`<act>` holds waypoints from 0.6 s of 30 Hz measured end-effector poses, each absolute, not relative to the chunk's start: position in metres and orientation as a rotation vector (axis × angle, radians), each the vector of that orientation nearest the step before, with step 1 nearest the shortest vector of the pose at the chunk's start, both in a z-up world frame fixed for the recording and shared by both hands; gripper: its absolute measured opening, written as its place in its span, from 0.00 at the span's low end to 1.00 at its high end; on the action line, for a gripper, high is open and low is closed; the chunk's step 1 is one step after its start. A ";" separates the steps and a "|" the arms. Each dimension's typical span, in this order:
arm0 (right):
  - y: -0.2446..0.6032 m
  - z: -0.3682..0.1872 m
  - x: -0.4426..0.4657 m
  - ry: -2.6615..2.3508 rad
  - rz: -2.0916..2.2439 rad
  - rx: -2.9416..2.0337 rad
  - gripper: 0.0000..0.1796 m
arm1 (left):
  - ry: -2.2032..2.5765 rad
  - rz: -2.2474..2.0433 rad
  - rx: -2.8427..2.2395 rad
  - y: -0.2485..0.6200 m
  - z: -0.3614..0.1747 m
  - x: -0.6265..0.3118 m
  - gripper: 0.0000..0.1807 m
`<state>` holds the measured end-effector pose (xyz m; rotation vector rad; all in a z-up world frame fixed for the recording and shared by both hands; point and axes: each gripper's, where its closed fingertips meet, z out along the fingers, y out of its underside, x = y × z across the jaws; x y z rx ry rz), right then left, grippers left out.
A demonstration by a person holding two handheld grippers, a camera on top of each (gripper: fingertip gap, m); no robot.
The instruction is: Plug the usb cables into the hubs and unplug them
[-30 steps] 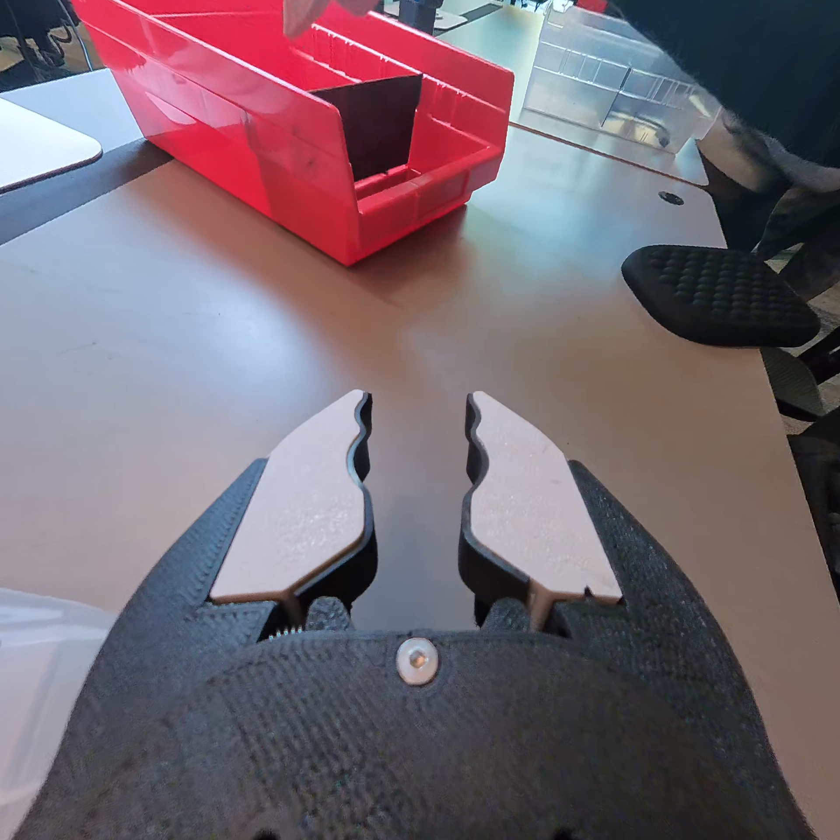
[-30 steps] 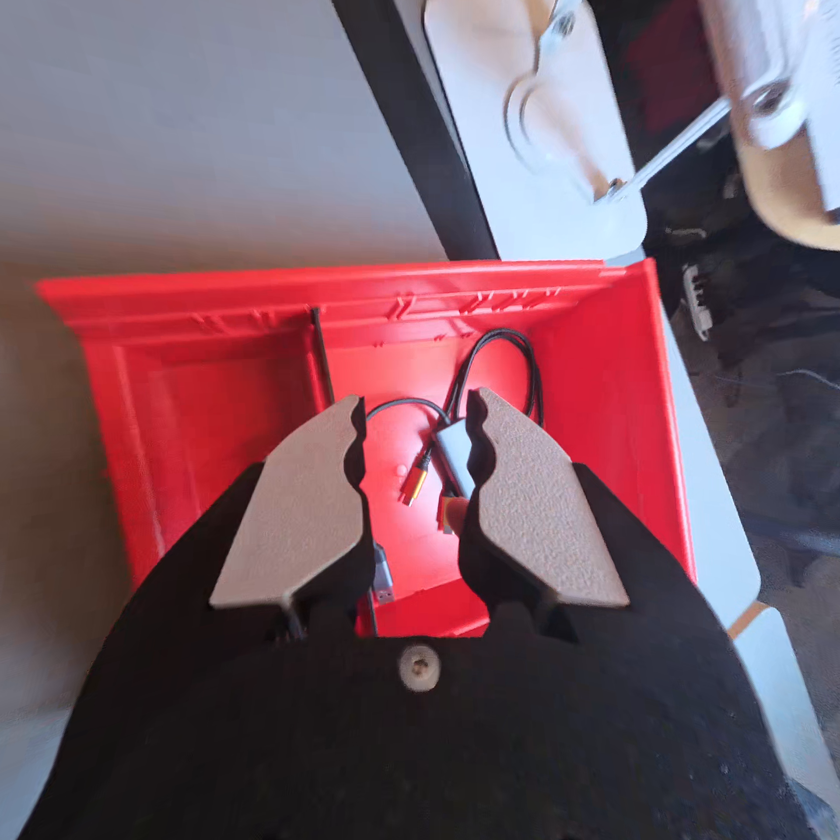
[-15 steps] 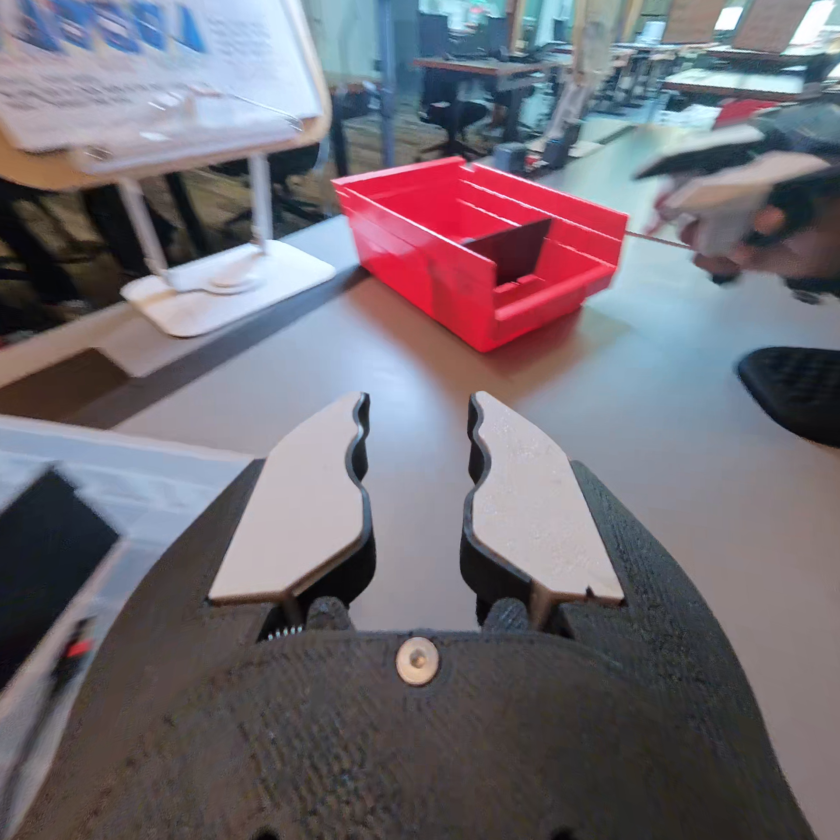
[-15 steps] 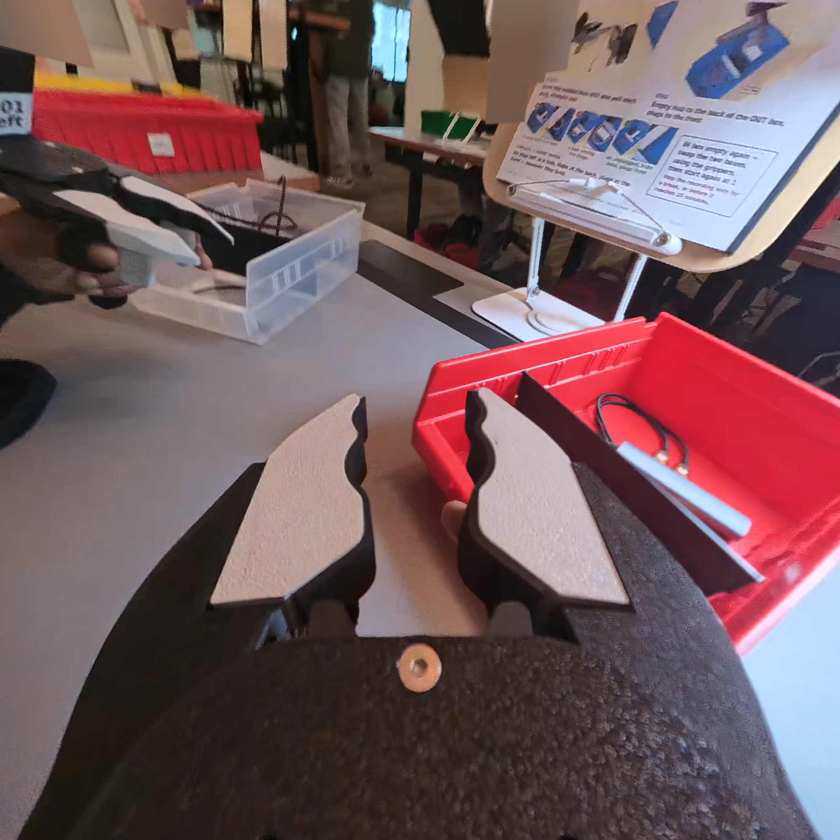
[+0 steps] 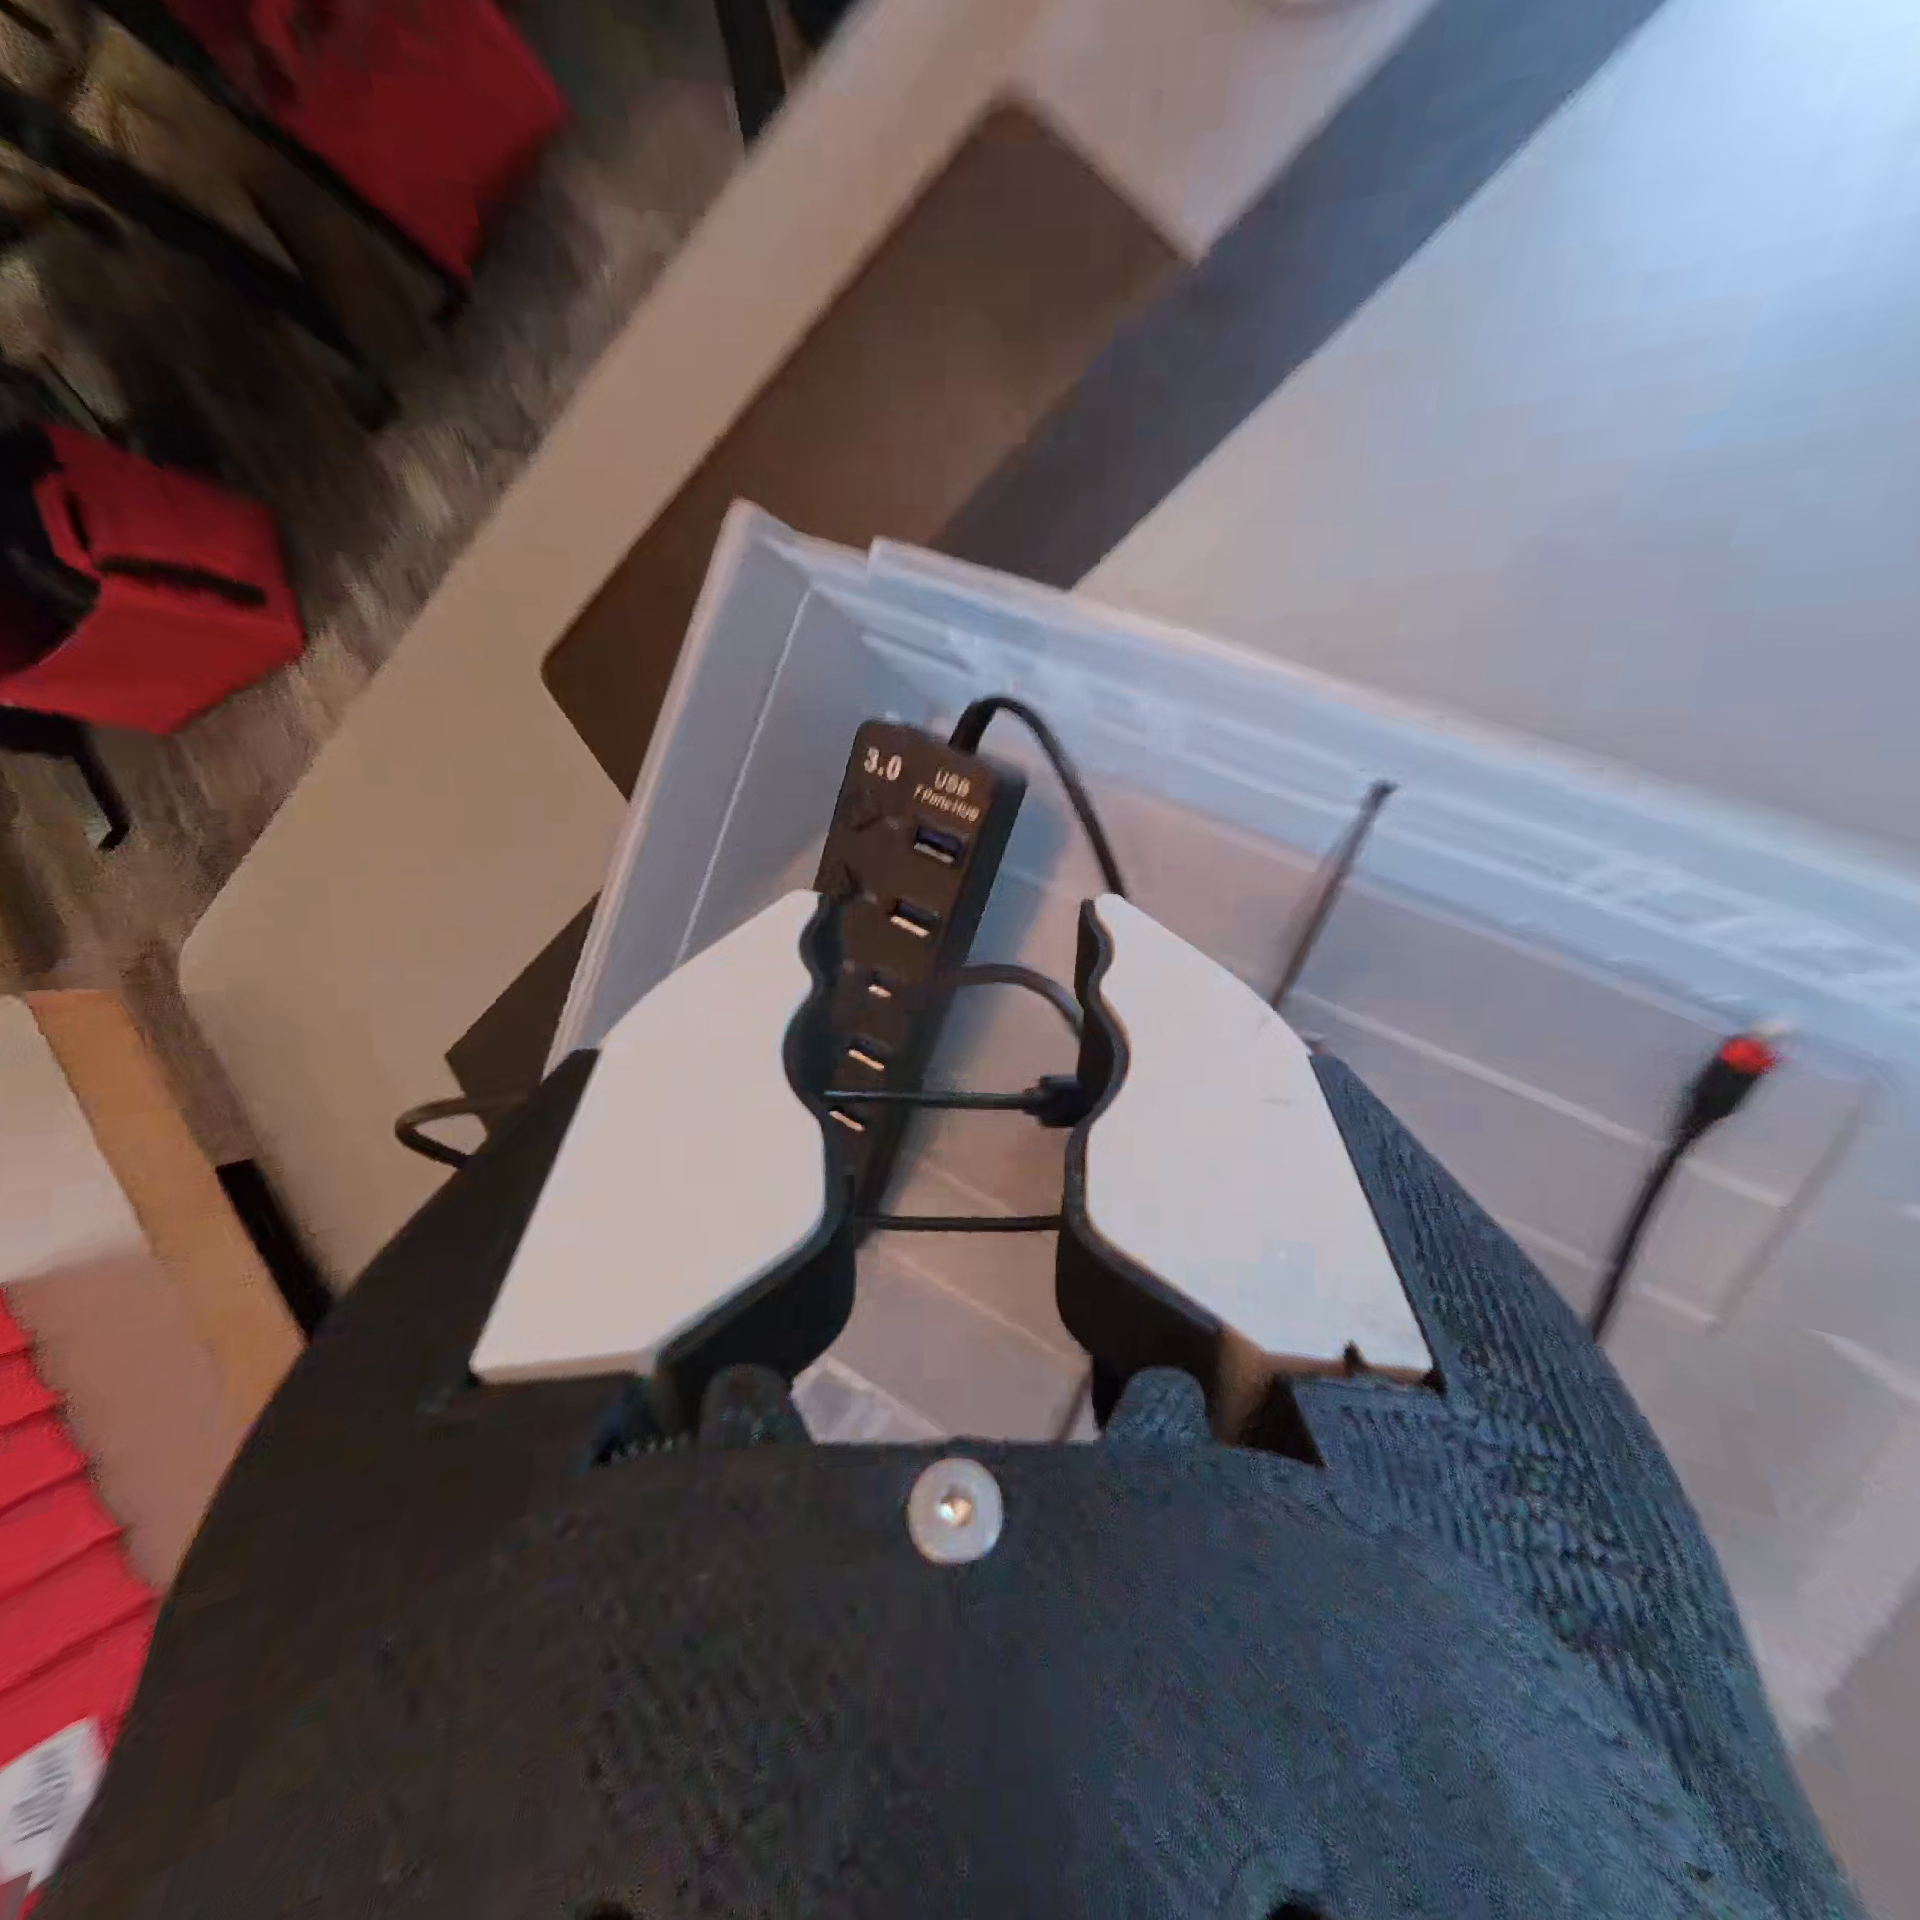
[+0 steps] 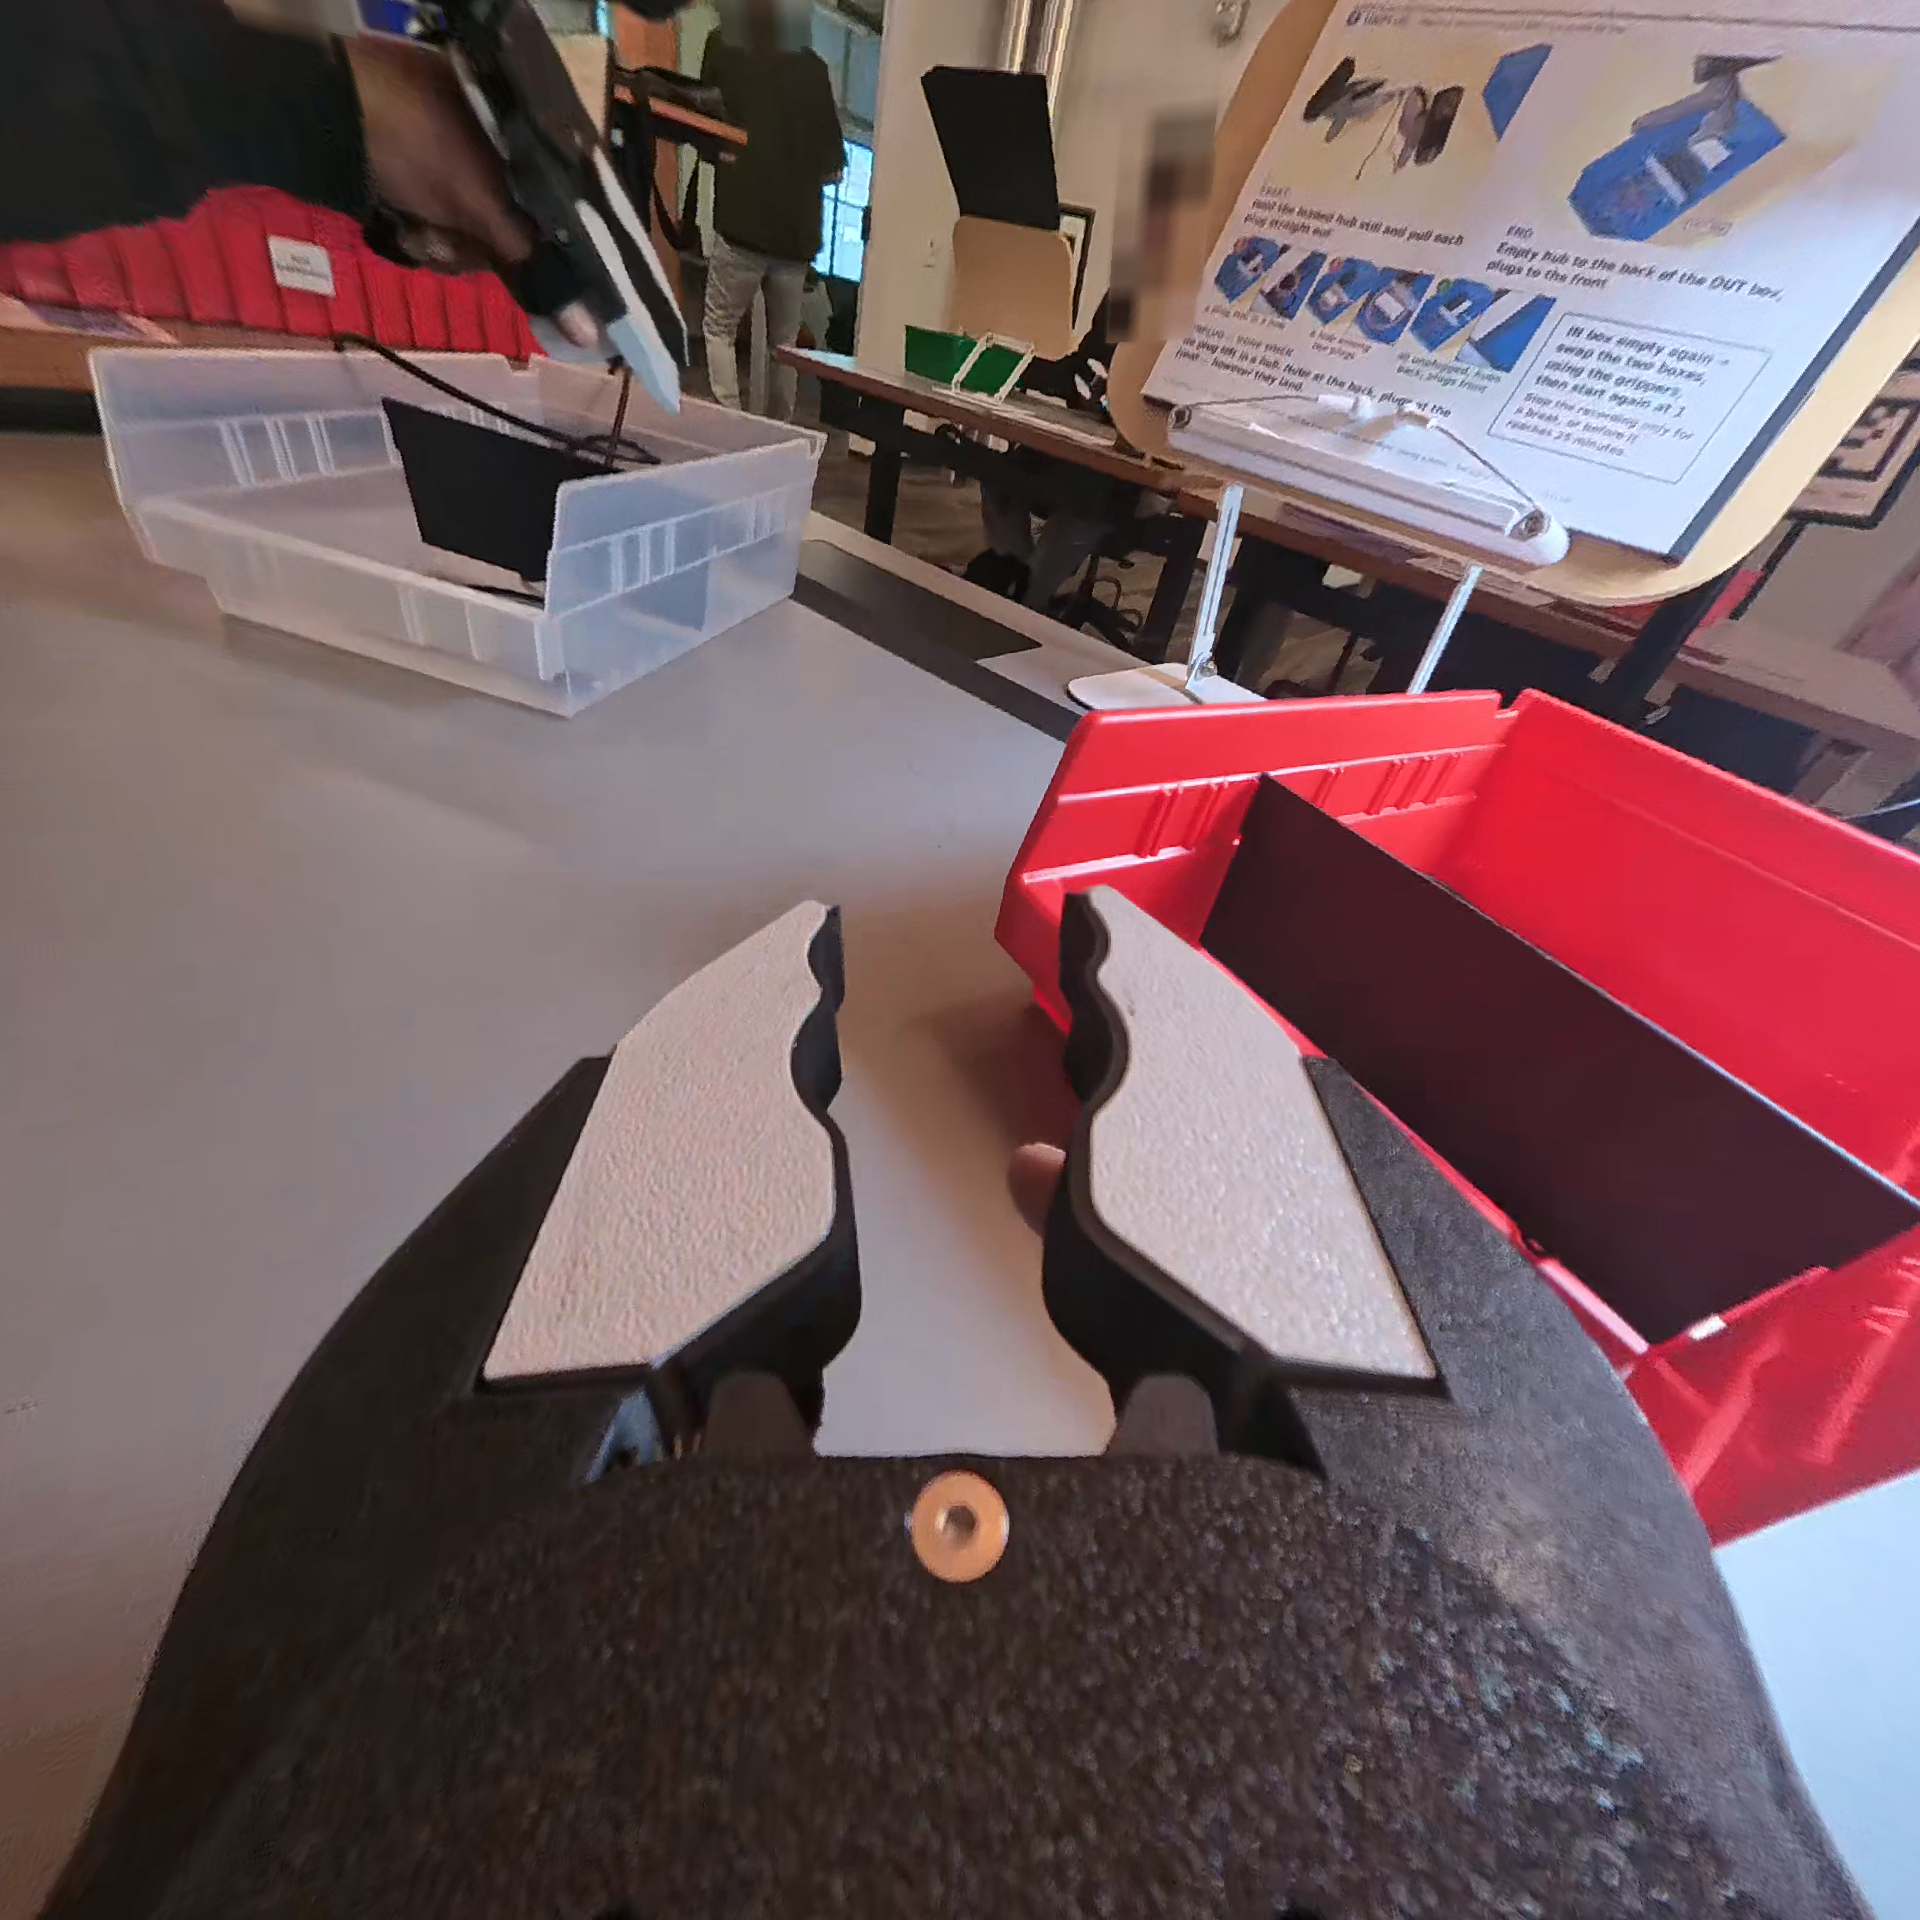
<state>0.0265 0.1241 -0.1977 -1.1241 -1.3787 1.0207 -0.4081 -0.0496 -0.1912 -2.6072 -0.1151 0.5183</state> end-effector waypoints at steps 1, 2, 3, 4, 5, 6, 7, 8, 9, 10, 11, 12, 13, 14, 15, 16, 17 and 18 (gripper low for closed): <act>0.124 -0.199 0.026 -1.385 1.008 -1.119 0.23 | -0.074 0.549 -2.689 -0.050 -0.205 -0.416 0.26; 0.124 -0.200 0.026 -1.392 0.998 -1.112 0.22 | -0.043 0.566 -2.761 -0.050 -0.217 -0.423 0.27; 0.125 -0.201 0.026 -1.391 0.988 -1.108 0.22 | -0.027 0.560 -2.823 -0.050 -0.229 -0.427 0.28; 0.126 -0.202 0.025 -1.393 0.981 -1.107 0.22 | -0.014 0.542 -2.875 -0.049 -0.240 -0.429 0.30; 0.126 -0.203 0.025 -1.399 0.979 -1.112 0.22 | 0.002 0.556 -2.914 -0.048 -0.247 -0.433 0.30; 0.127 -0.205 0.025 -1.401 0.979 -1.120 0.22 | 0.029 0.598 -2.934 -0.047 -0.252 -0.438 0.30; 0.127 -0.206 0.025 -1.404 0.987 -1.124 0.22 | 0.054 0.626 -2.948 -0.045 -0.257 -0.441 0.30; 0.127 -0.206 0.024 -1.405 0.996 -1.130 0.22 | 0.064 0.646 -2.965 -0.044 -0.263 -0.442 0.30; 0.127 -0.207 0.024 -1.405 1.001 -1.135 0.22 | 0.069 0.686 -2.985 -0.044 -0.269 -0.445 0.30; 0.127 -0.207 0.024 -1.407 1.006 -1.139 0.22 | 0.071 0.769 -3.006 -0.047 -0.274 -0.451 0.30; 0.128 -0.208 0.023 -1.406 1.008 -1.144 0.22 | 0.091 0.868 -3.013 -0.050 -0.277 -0.458 0.31; 0.128 -0.208 0.023 -1.406 1.011 -1.148 0.22 | 0.126 0.929 -3.014 -0.051 -0.280 -0.461 0.30; 0.128 -0.208 0.023 -1.405 1.014 -1.152 0.22 | 0.143 0.981 -3.004 -0.050 -0.280 -0.462 0.28; 0.129 -0.208 0.024 -1.405 1.015 -1.155 0.22 | 0.166 1.039 -2.991 -0.049 -0.279 -0.463 0.26; 0.129 -0.209 0.024 -1.404 1.014 -1.158 0.21 | 0.216 1.077 -2.983 -0.049 -0.278 -0.463 0.24; 0.129 -0.209 0.024 -1.408 1.011 -1.160 0.21 | 0.245 1.092 -2.973 -0.049 -0.276 -0.461 0.22; 0.129 -0.210 0.024 -1.413 1.005 -1.159 0.21 | 0.243 1.081 -2.956 -0.049 -0.272 -0.458 0.19; 0.129 -0.210 0.024 -1.418 0.998 -1.153 0.21 | 0.247 1.096 -2.914 -0.048 -0.264 -0.457 0.18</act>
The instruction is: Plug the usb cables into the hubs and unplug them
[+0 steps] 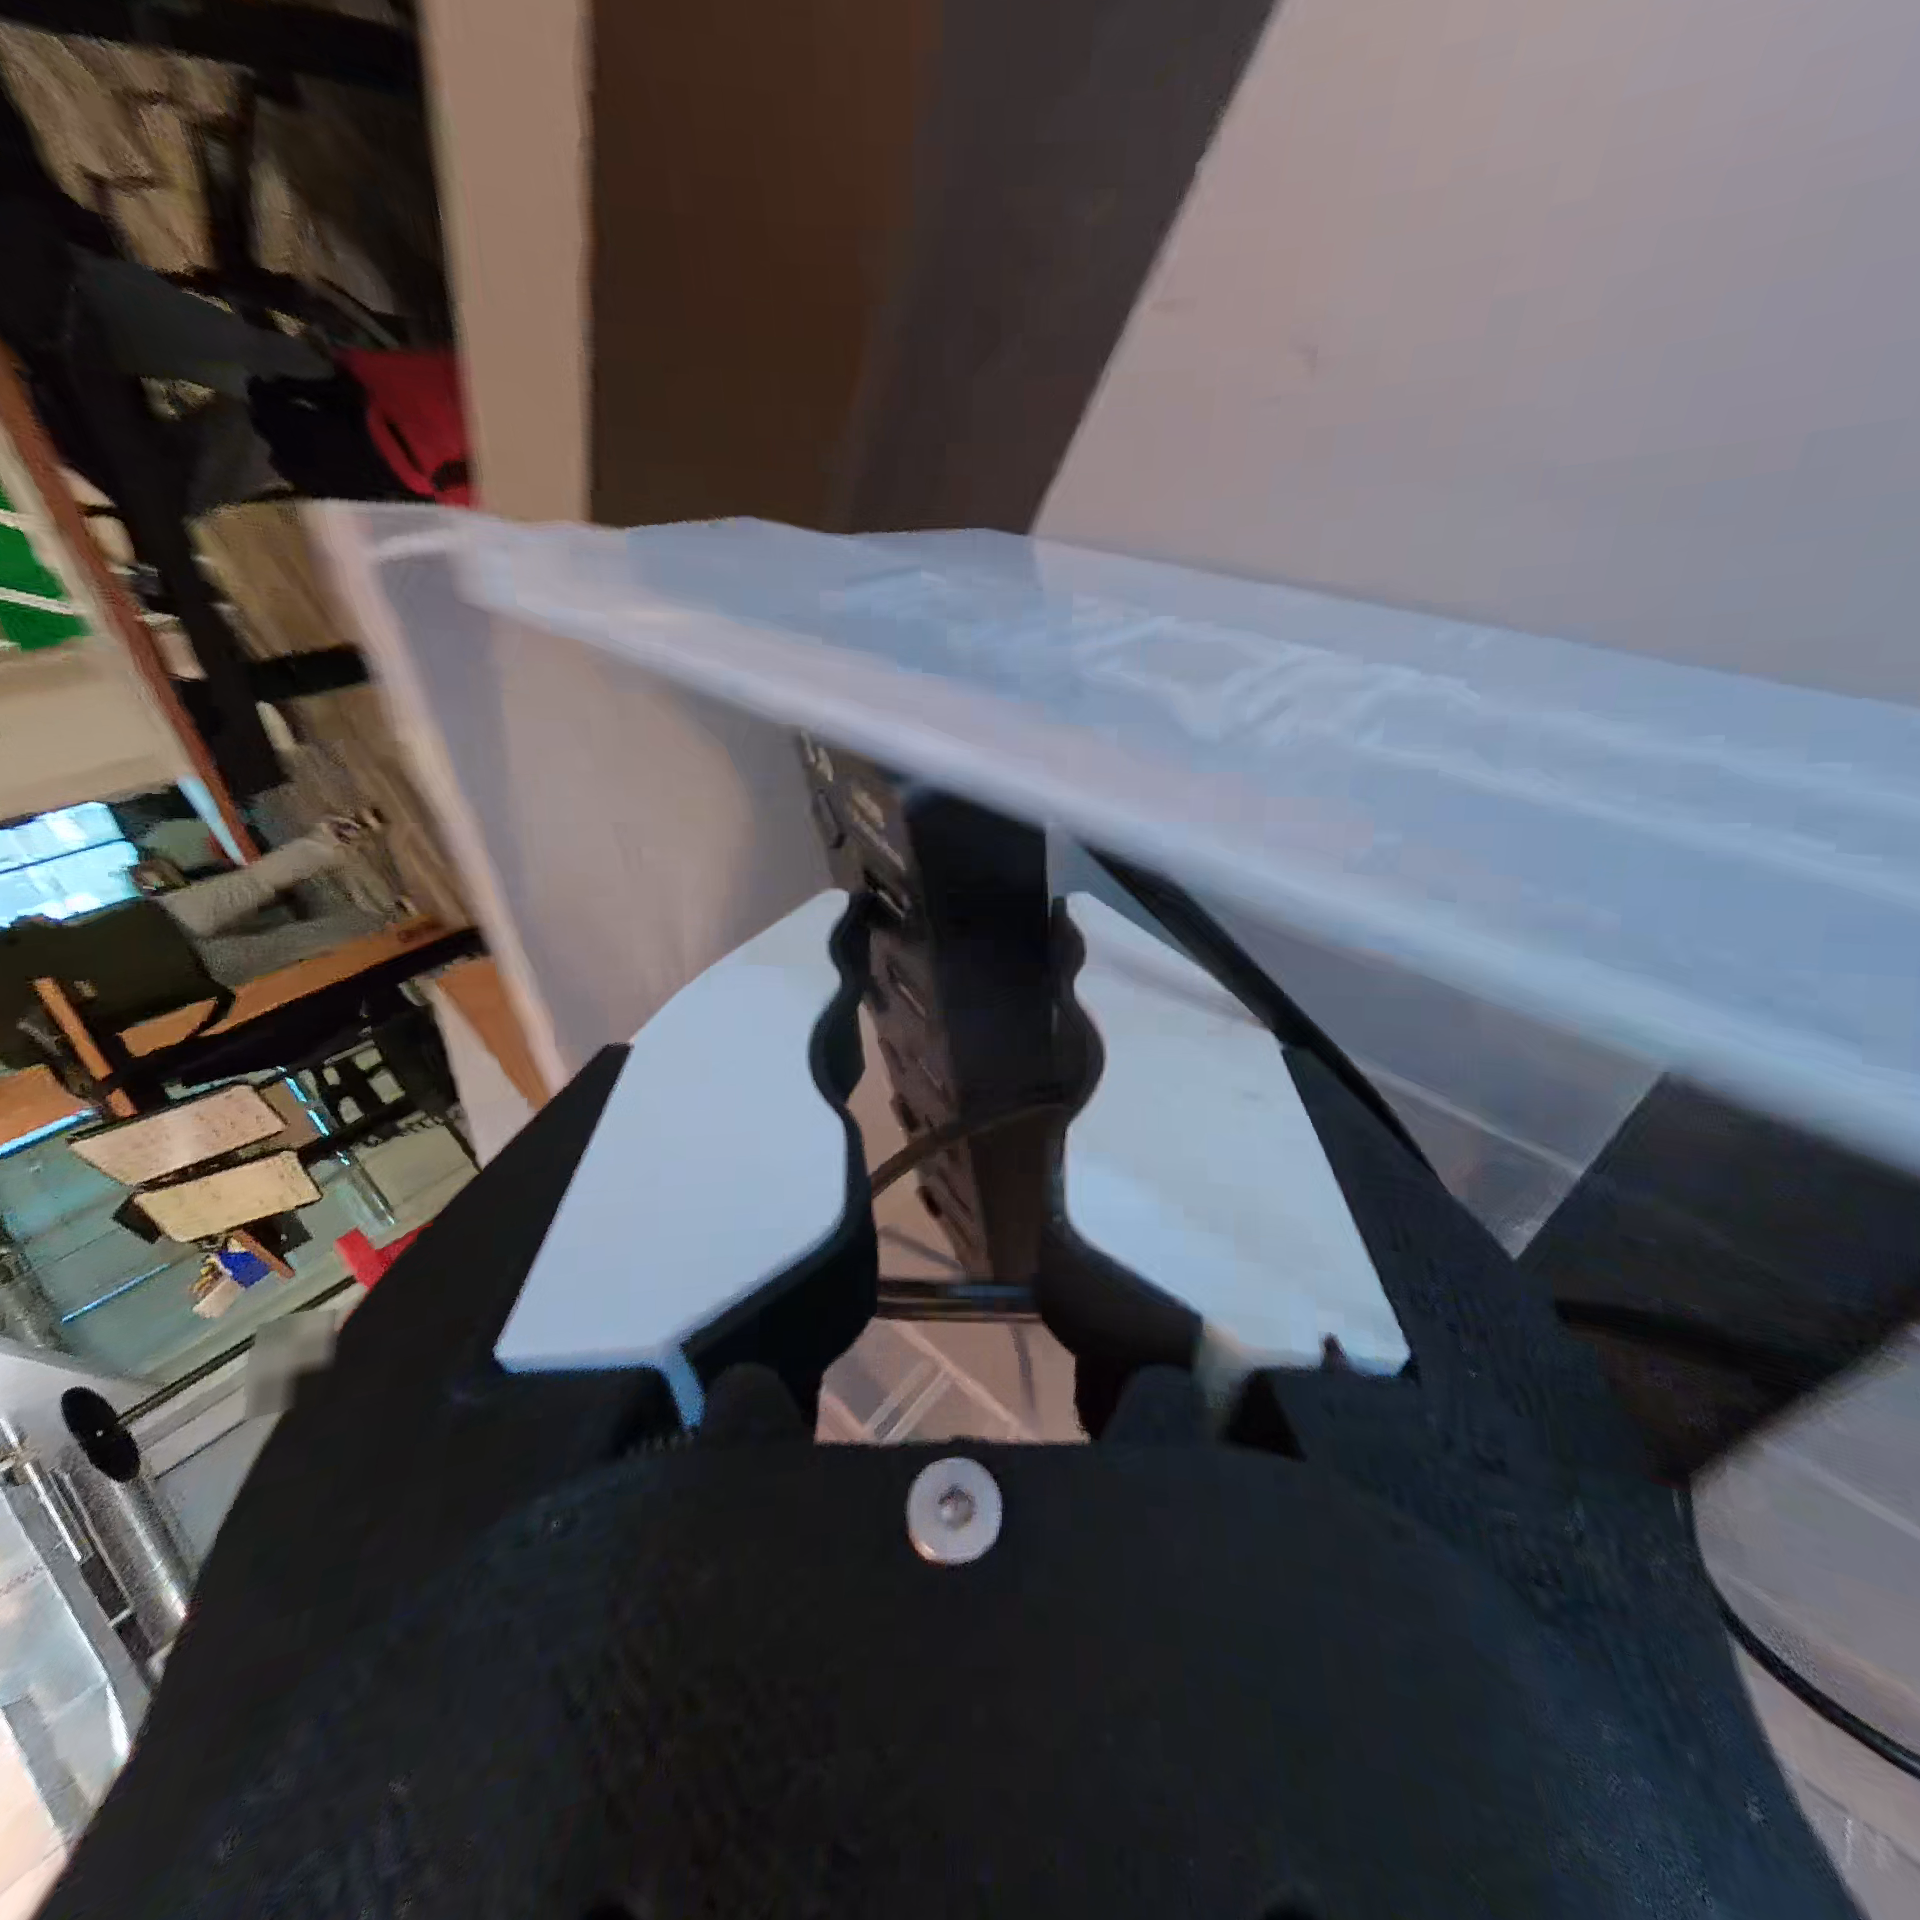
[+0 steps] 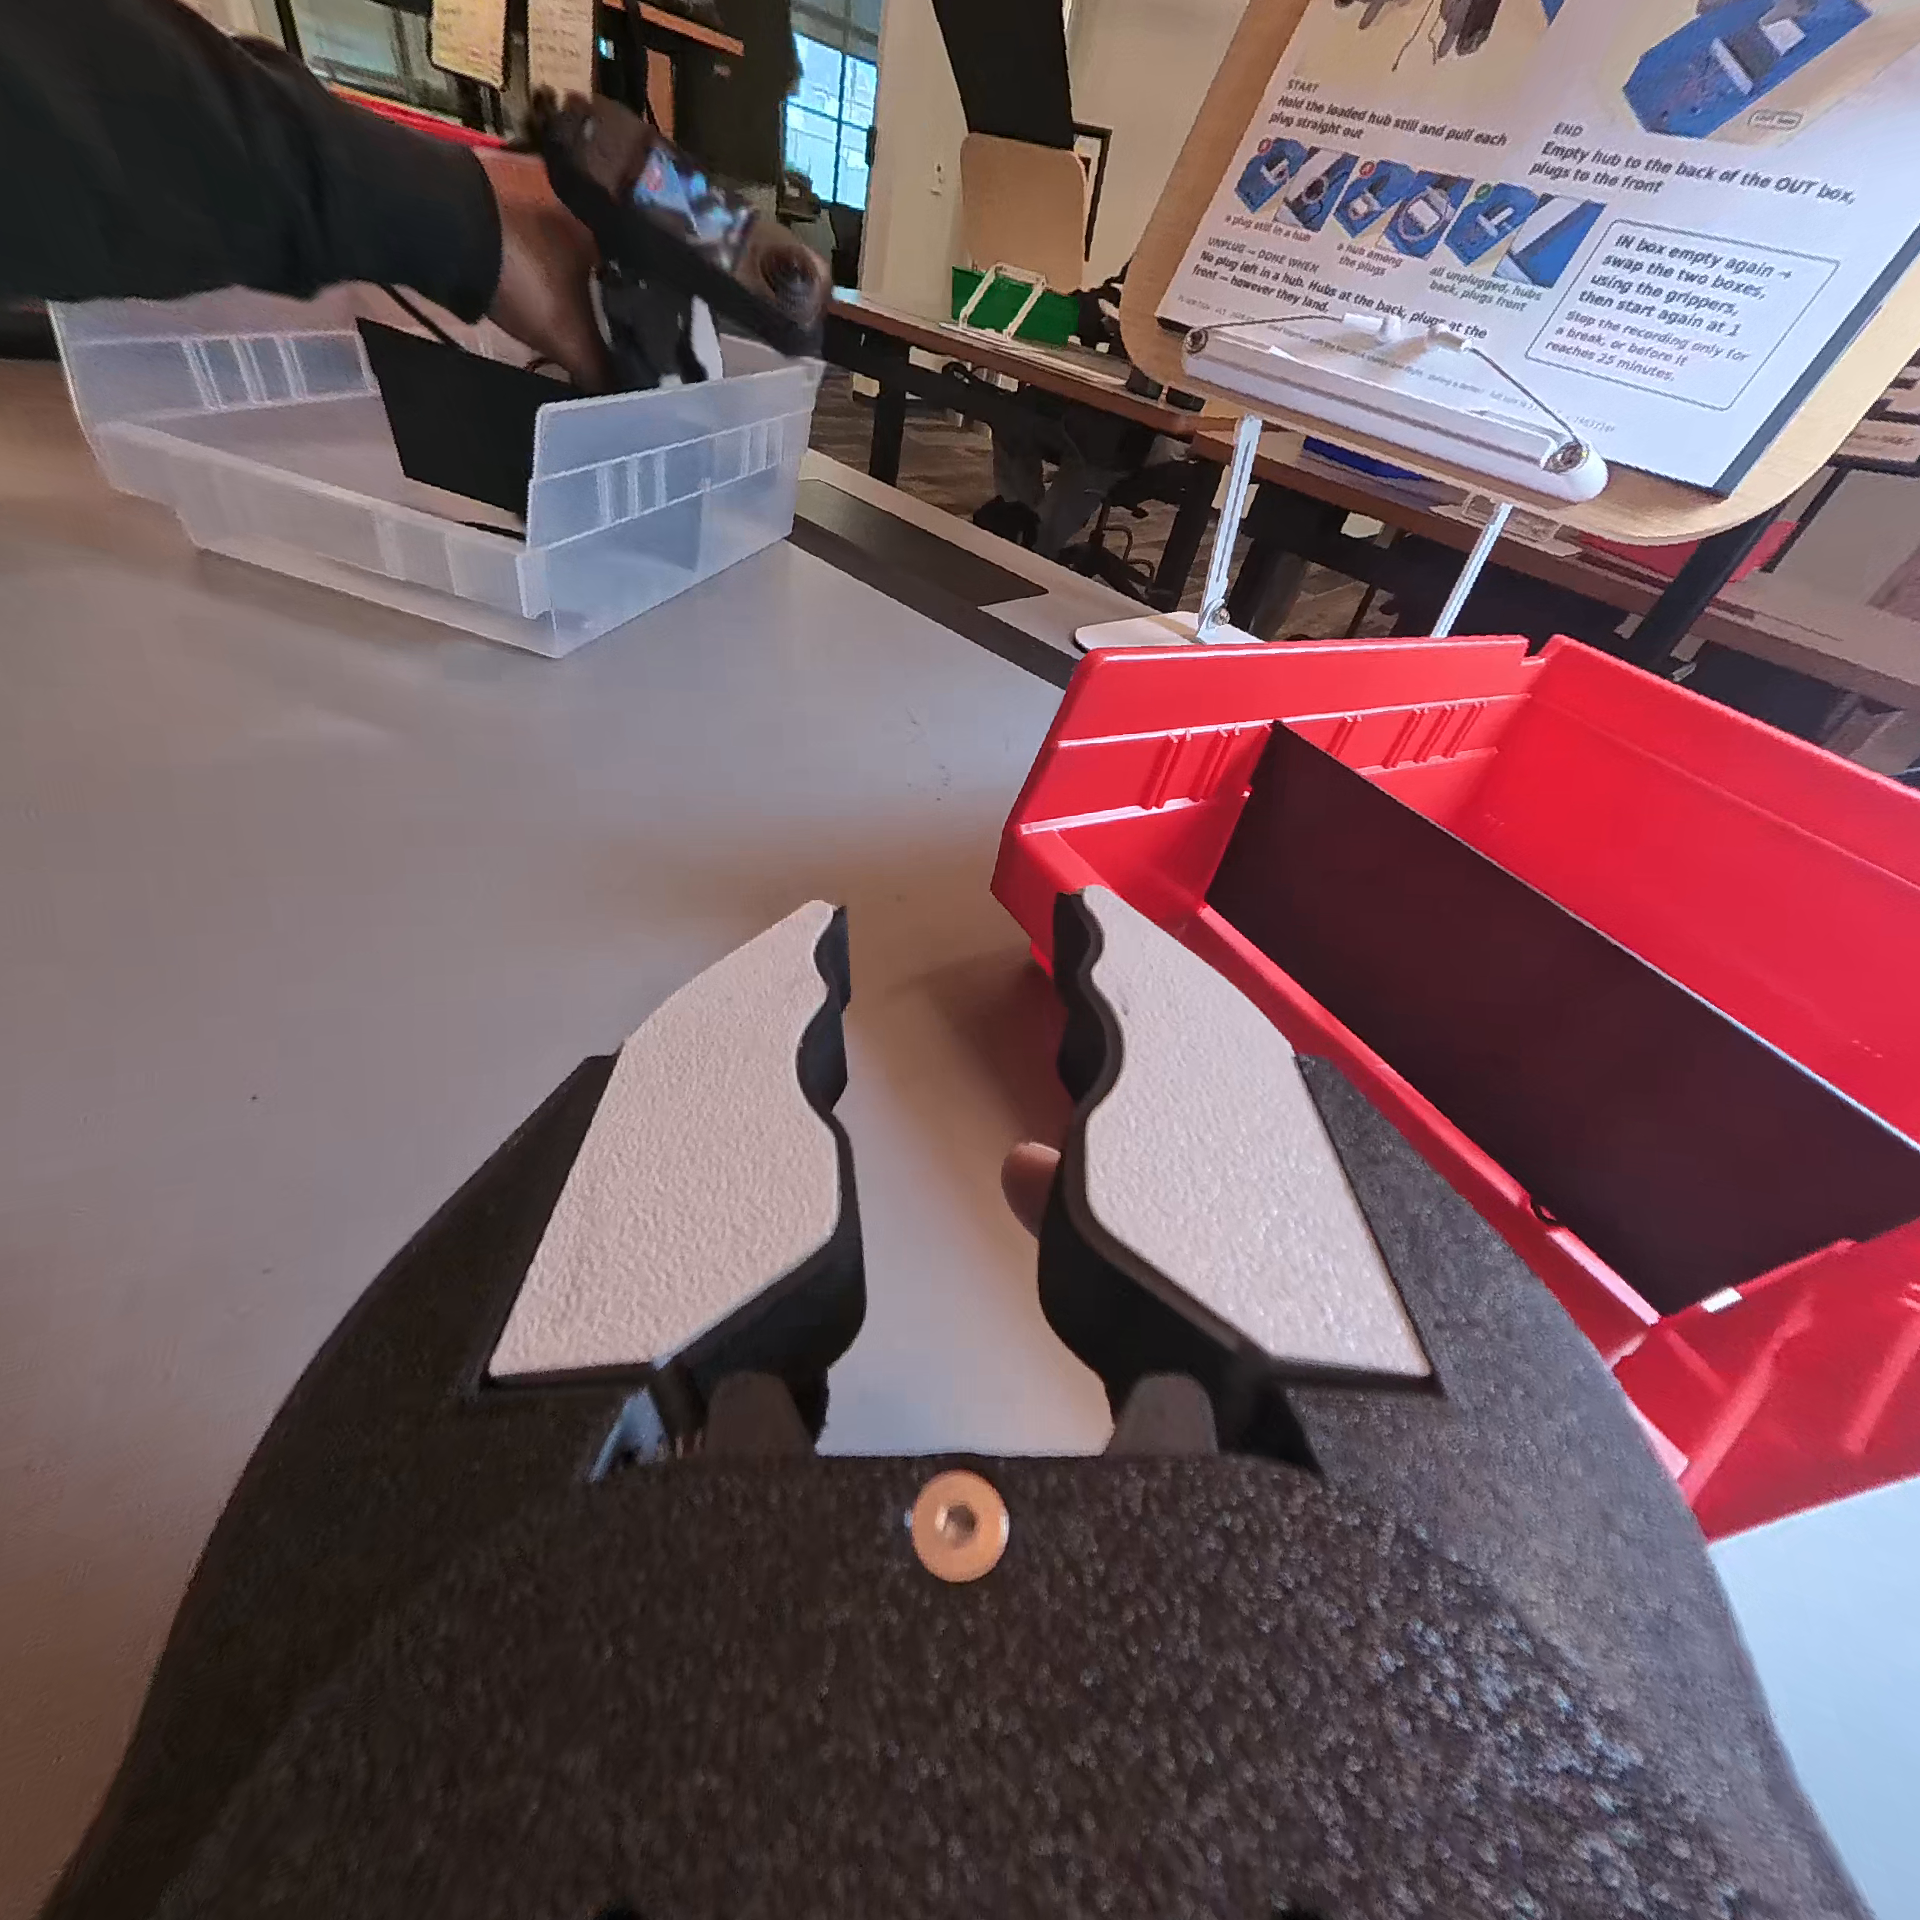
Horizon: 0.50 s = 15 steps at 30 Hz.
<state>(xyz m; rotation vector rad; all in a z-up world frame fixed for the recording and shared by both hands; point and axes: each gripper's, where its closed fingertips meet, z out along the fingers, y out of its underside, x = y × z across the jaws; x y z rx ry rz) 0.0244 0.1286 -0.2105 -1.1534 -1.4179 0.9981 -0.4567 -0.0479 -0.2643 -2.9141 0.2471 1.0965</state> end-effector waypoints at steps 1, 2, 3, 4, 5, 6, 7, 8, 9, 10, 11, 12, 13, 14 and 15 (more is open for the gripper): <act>0.128 -0.210 0.025 -1.422 0.990 -1.146 0.21 | 0.233 1.105 -2.870 -0.048 -0.254 -0.455 0.18; 0.127 -0.210 0.025 -1.425 0.982 -1.137 0.21 | 0.192 1.080 -2.838 -0.048 -0.243 -0.452 0.18; 0.126 -0.210 0.025 -1.429 0.975 -1.129 0.20 | 0.157 1.060 -2.795 -0.049 -0.231 -0.450 0.18; 0.125 -0.210 0.024 -1.435 0.971 -1.123 0.20 | 0.126 1.040 -2.746 -0.050 -0.217 -0.448 0.17; 0.124 -0.211 0.024 -1.440 0.968 -1.117 0.20 | 0.079 0.995 -2.698 -0.050 -0.204 -0.444 0.17; 0.122 -0.211 0.023 -1.445 0.966 -1.112 0.20 | 0.033 0.952 -2.643 -0.051 -0.189 -0.441 0.17; 0.120 -0.211 0.023 -1.449 0.963 -1.106 0.20 | -0.003 0.931 -2.588 -0.052 -0.173 -0.439 0.16; 0.119 -0.211 0.023 -1.455 0.959 -1.100 0.20 | -0.034 0.922 -2.535 -0.054 -0.157 -0.439 0.16; 0.117 -0.211 0.022 -1.459 0.953 -1.093 0.20 | -0.055 0.920 -2.483 -0.057 -0.141 -0.438 0.16; 0.116 -0.211 0.023 -1.462 0.946 -1.084 0.19 | -0.065 0.921 -2.435 -0.059 -0.126 -0.436 0.16; 0.114 -0.211 0.023 -1.466 0.938 -1.074 0.19 | -0.070 0.918 -2.396 -0.061 -0.111 -0.433 0.16; 0.113 -0.210 0.023 -1.466 0.930 -1.063 0.19 | -0.071 0.918 -2.364 -0.063 -0.097 -0.428 0.16; 0.112 -0.209 0.023 -1.466 0.923 -1.051 0.19 | -0.061 0.929 -2.327 -0.064 -0.083 -0.423 0.16; 0.111 -0.207 0.023 -1.467 0.917 -1.040 0.19 | -0.044 0.954 -2.291 -0.066 -0.067 -0.417 0.16; 0.110 -0.205 0.022 -1.465 0.911 -1.032 0.19 | -0.025 0.980 -2.261 -0.067 -0.052 -0.410 0.16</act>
